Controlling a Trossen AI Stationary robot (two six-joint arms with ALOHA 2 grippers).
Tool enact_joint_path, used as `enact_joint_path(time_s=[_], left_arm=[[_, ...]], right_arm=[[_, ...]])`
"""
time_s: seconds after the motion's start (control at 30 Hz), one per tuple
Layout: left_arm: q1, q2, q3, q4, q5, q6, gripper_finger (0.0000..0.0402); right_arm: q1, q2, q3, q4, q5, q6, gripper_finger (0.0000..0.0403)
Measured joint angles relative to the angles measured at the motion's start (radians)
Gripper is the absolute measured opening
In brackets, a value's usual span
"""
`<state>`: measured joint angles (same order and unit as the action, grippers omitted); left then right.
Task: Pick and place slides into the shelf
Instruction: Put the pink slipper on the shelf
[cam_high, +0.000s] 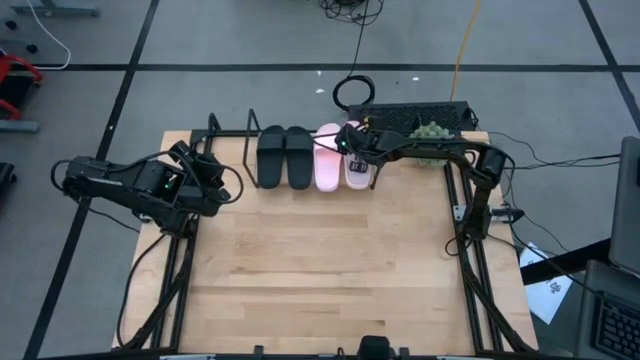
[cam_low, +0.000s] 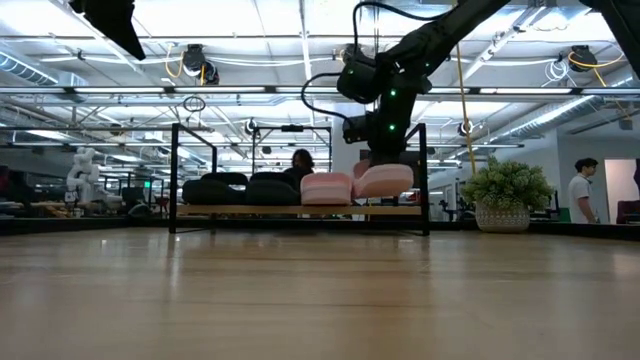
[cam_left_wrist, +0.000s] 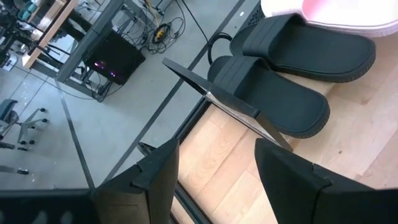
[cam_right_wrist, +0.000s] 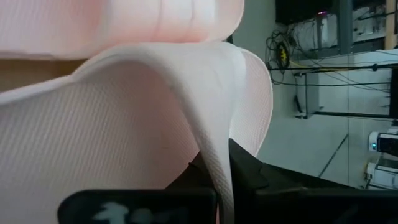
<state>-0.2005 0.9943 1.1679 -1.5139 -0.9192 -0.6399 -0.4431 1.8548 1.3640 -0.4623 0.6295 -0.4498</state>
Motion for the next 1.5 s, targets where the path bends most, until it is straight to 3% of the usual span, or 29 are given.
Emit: enact_joint_path(time_s=[0.77,1.5], left_arm=[[0.0,0.0,0.0,0.0,0.003,0.001,0.0214],[0.0,0.0,0.0,0.0,0.028,0.001,0.0214]], right_arm=[[0.007,0.057,0.0,0.017,-0.027,0.02,0.0001],[0.027,0.055,0.0,0.018,-0.021,0.02,0.0114]])
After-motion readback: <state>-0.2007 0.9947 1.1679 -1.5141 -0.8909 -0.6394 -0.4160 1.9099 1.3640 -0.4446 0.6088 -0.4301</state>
